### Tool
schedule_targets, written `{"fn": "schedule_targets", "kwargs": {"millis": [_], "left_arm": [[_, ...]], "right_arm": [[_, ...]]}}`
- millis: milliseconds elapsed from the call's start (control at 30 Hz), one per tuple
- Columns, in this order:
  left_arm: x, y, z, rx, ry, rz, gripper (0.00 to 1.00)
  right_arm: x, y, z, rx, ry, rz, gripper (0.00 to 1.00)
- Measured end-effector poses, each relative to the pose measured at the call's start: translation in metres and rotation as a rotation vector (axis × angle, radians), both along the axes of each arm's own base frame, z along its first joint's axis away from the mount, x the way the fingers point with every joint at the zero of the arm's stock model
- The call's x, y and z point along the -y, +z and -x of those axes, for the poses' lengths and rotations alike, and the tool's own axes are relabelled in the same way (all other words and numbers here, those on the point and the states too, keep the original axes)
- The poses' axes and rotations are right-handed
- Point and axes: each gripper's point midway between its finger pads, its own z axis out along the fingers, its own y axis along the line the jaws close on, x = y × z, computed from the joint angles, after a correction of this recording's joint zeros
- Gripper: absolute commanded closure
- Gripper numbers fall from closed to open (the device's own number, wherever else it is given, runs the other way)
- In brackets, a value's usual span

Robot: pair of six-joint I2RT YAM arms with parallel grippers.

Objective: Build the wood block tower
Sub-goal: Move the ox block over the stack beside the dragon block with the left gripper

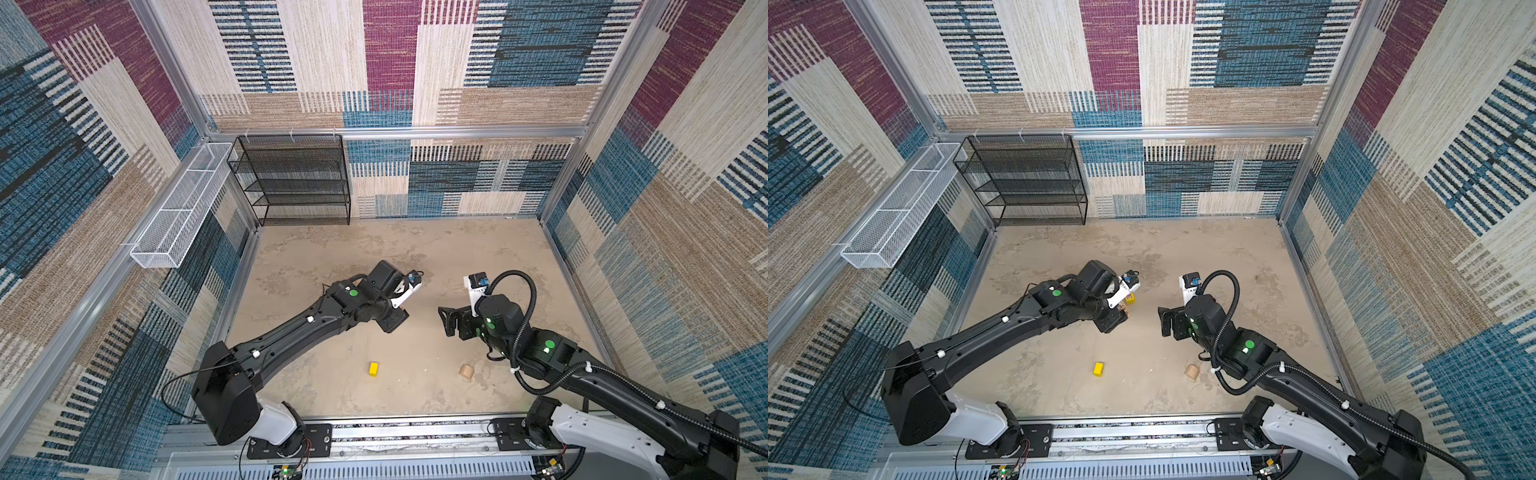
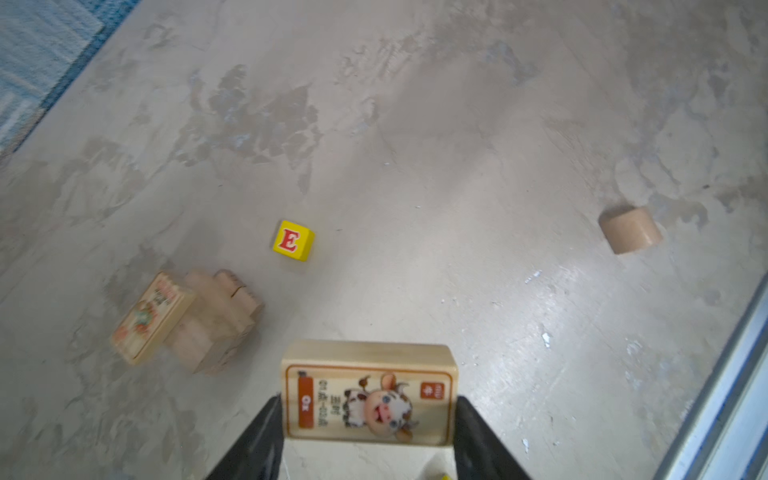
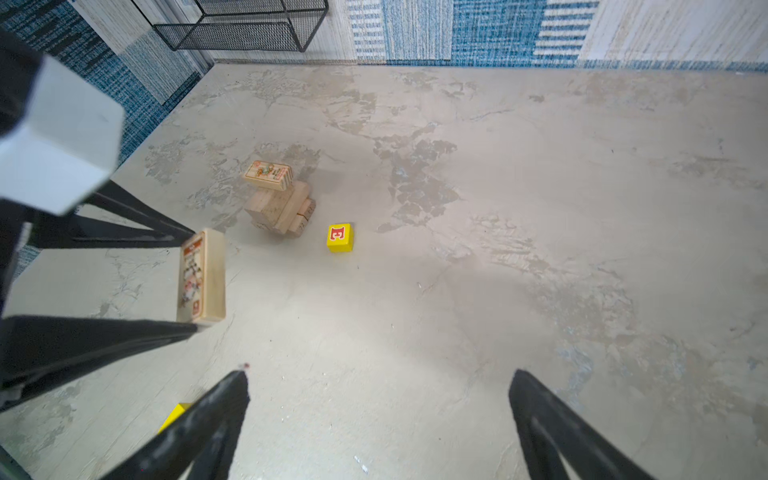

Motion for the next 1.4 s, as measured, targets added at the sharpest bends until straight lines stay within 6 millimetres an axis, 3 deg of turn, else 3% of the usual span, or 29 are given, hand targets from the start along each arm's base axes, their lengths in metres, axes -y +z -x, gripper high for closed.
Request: {"fn": "schedule_targets", "kwargs": {"millis": [200, 367, 767, 933, 1400], "left_arm": [[-0.049, 0.029, -0.031, 0.018, 0.301, 0.065, 1.0], [-0.083, 0.021, -0.05, -0.059, 0.531, 0.068, 1.0], [-0.085, -0.027, -0.061, -0.233, 0.725, 0.051, 1.0], [-0.08, -0.037, -0.075, -0.238, 0.752, 0.039, 1.0], [-0.08, -0.055, -0.09, -0.233, 0.825, 0.018, 1.0]], "right_arm": [[-0.028, 0.007, -0.019, 0.025, 0.053, 0.01, 0.0], [-0.044, 0.004, -0.029, 0.028, 0.083, 0.021, 0.0], [-0.042, 0.0, -0.03, 0.03, 0.087, 0.027, 0.0], [-0.034, -0.004, -0.028, 0.032, 0.071, 0.034, 0.0], [-0.017, -0.009, -0.028, 0.046, 0.045, 0.064, 0.0]]}}
